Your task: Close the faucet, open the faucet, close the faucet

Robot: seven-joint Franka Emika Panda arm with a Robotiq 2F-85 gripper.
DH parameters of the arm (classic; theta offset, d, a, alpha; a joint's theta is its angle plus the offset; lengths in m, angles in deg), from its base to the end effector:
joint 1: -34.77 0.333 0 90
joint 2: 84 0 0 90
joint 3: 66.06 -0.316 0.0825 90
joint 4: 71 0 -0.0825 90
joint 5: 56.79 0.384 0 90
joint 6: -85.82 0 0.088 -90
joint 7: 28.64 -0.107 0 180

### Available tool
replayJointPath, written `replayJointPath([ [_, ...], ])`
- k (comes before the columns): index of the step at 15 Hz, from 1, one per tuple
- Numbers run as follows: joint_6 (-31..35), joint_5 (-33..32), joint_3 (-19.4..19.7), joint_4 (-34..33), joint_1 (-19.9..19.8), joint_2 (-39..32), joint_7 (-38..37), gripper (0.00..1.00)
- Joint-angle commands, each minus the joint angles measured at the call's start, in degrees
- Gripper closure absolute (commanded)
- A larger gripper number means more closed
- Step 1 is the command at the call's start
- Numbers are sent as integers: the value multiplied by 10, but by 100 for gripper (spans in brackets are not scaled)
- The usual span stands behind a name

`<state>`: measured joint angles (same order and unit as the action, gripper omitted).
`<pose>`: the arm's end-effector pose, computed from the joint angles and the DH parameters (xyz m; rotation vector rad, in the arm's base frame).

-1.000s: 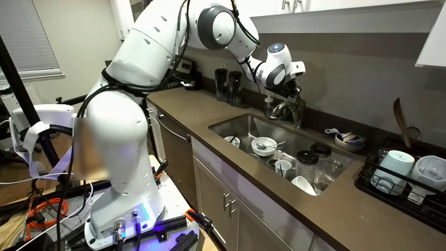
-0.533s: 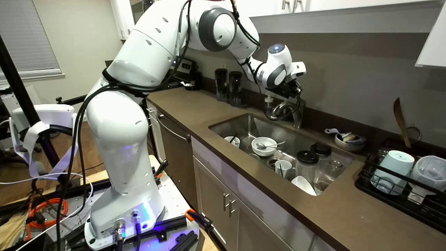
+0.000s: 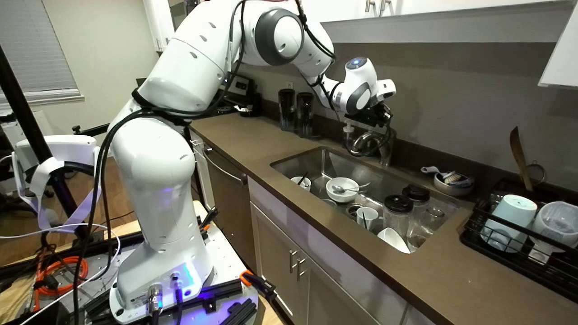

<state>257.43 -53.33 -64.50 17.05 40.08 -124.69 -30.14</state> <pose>0.7553 0.0500 0.3244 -2.8789 0.0050 -1.1284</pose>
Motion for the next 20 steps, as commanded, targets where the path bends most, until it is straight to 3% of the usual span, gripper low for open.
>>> replayJointPath([
  [1, 7, -23, 24, -25, 14, -10, -15, 100],
  [15, 21, -27, 48, -42, 43, -16, -36, 100],
  [20, 7, -28, 51, -82, 47, -32, -40, 100],
])
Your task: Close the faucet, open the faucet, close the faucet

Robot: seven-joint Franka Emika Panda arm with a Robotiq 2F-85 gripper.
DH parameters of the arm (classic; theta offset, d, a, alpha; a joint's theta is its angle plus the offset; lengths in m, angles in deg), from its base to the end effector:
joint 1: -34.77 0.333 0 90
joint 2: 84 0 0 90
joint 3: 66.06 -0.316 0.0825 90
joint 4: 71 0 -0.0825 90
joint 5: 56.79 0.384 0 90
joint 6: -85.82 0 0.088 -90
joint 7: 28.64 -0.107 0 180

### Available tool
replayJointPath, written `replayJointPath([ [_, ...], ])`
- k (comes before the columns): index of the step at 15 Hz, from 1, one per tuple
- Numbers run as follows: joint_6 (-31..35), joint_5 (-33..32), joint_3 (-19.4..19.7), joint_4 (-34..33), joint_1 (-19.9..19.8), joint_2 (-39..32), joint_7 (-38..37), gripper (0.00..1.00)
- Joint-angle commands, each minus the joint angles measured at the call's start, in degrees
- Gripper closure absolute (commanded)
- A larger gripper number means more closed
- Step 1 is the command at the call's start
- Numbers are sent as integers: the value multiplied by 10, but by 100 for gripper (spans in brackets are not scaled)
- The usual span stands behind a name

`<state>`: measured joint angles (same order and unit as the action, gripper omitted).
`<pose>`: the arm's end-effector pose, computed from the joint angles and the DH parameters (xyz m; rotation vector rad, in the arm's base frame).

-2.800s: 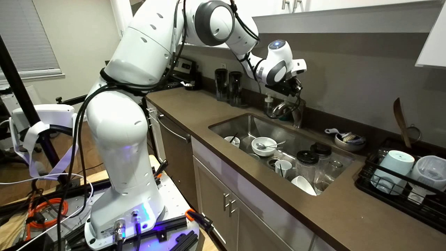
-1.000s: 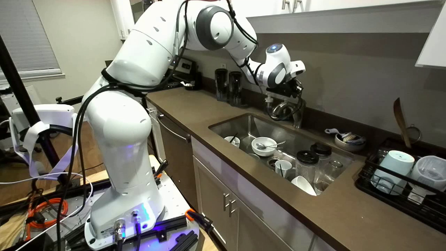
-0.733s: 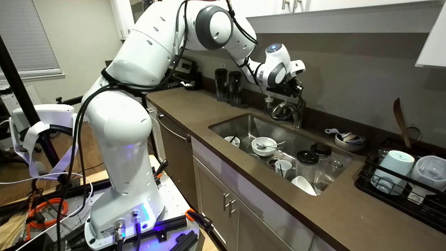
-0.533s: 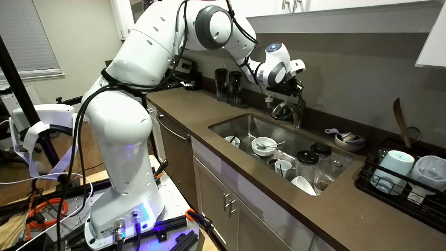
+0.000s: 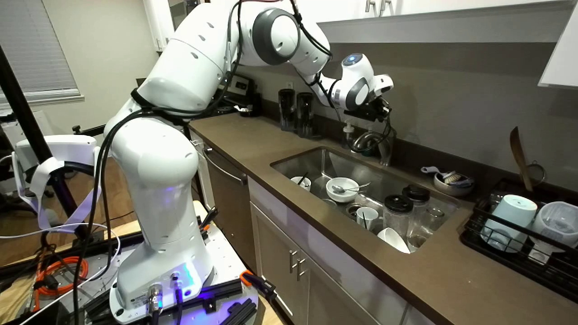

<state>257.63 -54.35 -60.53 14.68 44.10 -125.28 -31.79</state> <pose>0.7618 0.0662 0.3392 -2.8844 -0.0316 -1.1967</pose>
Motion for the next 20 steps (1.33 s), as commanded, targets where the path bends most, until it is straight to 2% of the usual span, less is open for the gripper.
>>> replayJointPath([
  [1, 1, -18, 13, -74, 7, -31, -24, 100],
  [4, -34, -10, -12, -105, -12, -36, -9, 100],
  [8, -112, 16, -76, -116, -50, -27, 11, 100],
  [10, -145, 22, -91, -124, -61, -27, 10, 100],
  [13, -176, 19, -86, -130, -64, -27, -3, 100],
  [20, -164, 20, -74, -112, -67, -27, -16, 100],
])
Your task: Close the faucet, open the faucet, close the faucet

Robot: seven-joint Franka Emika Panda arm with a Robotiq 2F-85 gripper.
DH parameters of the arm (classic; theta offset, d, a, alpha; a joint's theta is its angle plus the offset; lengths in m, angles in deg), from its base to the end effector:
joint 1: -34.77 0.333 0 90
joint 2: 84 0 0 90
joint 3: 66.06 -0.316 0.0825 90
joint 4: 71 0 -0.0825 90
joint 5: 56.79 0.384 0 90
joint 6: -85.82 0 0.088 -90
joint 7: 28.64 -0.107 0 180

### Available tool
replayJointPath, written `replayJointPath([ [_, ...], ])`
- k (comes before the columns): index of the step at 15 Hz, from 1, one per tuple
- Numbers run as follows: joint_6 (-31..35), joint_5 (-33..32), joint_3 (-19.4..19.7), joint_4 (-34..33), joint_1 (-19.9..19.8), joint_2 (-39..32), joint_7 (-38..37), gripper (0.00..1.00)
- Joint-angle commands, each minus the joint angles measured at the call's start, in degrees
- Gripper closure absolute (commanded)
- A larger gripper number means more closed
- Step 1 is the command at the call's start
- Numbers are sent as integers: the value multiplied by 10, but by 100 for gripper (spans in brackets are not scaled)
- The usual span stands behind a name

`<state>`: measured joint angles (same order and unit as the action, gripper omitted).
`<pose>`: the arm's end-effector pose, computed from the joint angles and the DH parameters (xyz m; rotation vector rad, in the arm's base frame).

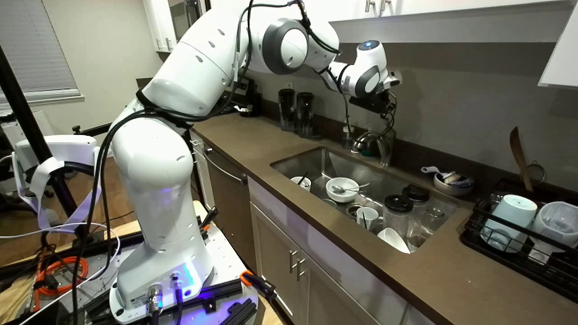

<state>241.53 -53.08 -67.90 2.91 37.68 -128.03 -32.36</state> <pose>0.7900 0.0554 0.3652 -2.8704 0.0698 -0.9724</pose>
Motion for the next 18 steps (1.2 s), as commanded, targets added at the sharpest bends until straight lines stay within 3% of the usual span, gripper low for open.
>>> replayJointPath([
  [1, -2, 8, -3, 10, -3, 2, -12, 100],
  [7, 4, 14, -6, 39, -2, 9, -21, 100],
  [18, 85, -20, 71, 56, 49, -2, -73, 100],
])
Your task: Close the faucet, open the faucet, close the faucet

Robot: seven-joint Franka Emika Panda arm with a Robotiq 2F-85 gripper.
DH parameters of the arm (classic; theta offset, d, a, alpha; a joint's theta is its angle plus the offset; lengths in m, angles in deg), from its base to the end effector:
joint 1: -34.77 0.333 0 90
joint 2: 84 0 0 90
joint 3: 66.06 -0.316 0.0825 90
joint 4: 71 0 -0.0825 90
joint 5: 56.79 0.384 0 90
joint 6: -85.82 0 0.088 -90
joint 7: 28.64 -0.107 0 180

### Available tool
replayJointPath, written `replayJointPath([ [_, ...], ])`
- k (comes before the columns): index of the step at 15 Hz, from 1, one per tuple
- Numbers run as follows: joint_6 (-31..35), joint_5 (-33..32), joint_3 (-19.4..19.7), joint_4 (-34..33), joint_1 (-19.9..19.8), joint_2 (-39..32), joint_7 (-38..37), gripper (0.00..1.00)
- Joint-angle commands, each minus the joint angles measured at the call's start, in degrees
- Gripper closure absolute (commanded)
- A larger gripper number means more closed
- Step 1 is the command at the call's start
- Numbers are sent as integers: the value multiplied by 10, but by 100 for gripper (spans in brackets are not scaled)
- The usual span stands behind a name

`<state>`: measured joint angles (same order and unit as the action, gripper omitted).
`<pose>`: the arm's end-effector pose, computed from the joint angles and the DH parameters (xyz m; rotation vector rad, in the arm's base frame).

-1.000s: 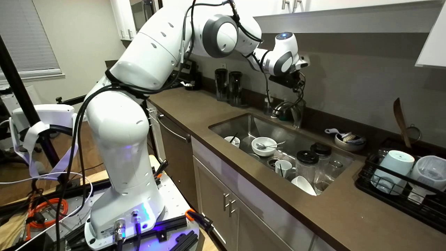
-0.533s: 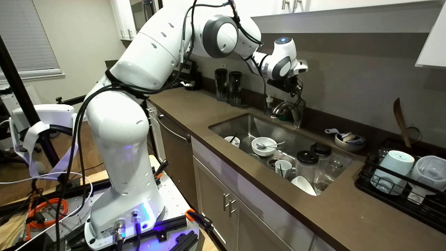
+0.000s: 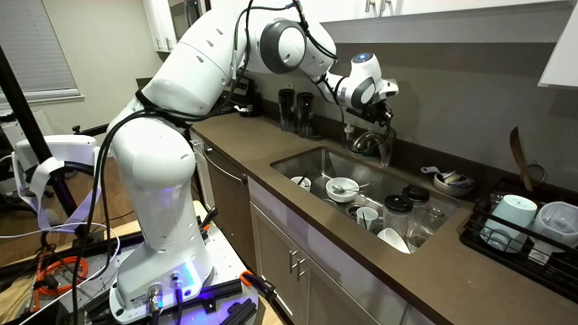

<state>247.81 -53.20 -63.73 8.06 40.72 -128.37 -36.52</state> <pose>0.7794 0.0551 0.3300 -2.8867 0.1526 -1.0049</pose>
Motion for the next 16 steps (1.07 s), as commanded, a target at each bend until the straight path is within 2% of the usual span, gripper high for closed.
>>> replayJointPath([
  [1, 27, -23, 41, 3, 27, -1, -40, 100],
  [5, 38, -39, 83, 0, 56, -8, -71, 100],
  [9, 35, -45, 105, -10, 71, -12, -92, 100],
  [16, 44, -44, 121, -17, 78, -18, -110, 100],
])
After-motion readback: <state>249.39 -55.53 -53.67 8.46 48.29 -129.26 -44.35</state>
